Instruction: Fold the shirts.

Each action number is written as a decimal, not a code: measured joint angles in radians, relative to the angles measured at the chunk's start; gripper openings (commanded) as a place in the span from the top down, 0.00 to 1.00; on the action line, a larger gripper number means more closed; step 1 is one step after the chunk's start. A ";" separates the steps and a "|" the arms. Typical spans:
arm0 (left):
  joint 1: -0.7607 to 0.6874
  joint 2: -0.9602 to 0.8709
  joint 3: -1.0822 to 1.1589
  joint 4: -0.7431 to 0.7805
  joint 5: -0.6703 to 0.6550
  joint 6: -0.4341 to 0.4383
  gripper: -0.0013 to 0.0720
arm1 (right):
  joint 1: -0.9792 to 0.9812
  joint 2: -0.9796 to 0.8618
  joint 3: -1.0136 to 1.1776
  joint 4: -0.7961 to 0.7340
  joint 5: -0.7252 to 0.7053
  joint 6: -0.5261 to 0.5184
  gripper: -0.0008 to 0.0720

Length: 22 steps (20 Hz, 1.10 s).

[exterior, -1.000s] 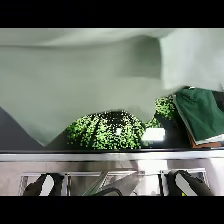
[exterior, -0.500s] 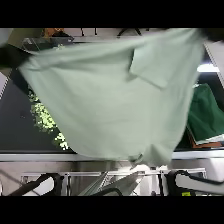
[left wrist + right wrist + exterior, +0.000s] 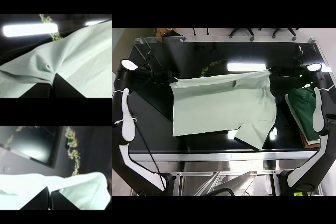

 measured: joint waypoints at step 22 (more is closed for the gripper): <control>-0.003 -0.139 0.073 0.124 -0.203 -0.053 0.05 | 0.011 -0.020 -0.092 -0.326 0.249 0.097 0.57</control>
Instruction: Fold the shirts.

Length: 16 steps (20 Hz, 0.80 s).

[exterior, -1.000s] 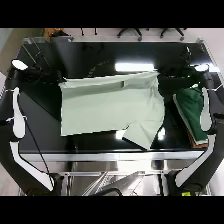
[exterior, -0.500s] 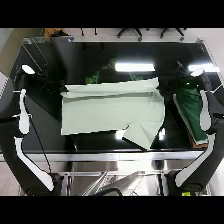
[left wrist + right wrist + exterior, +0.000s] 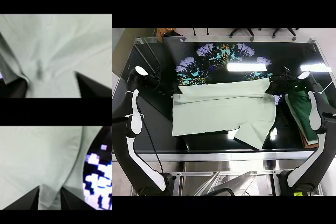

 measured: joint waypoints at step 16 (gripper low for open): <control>0.243 0.496 -0.940 0.025 0.004 -0.058 0.05 | -0.317 0.610 -0.612 -0.045 0.129 0.089 0.29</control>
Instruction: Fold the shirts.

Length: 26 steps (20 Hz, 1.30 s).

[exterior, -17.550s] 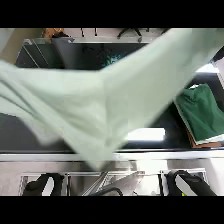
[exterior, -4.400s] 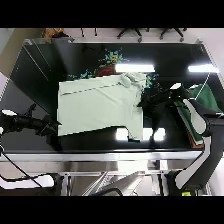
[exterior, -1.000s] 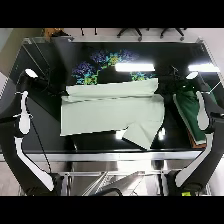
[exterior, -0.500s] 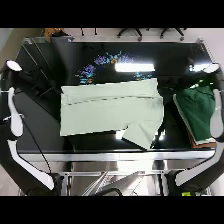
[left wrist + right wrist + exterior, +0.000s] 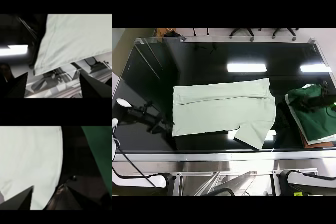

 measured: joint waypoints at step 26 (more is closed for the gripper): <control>-0.124 -0.081 0.018 -0.228 0.117 0.179 0.97 | 0.163 -0.016 -0.584 0.288 -0.232 -0.144 0.96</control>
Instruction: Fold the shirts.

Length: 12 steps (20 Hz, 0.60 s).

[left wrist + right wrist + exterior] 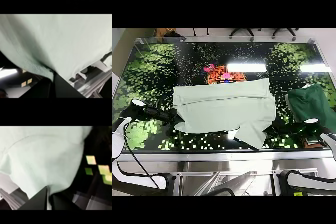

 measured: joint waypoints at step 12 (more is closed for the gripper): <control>0.130 0.156 -0.163 0.252 -0.082 -0.106 0.97 | -0.001 0.391 -0.085 -0.331 0.130 0.228 0.97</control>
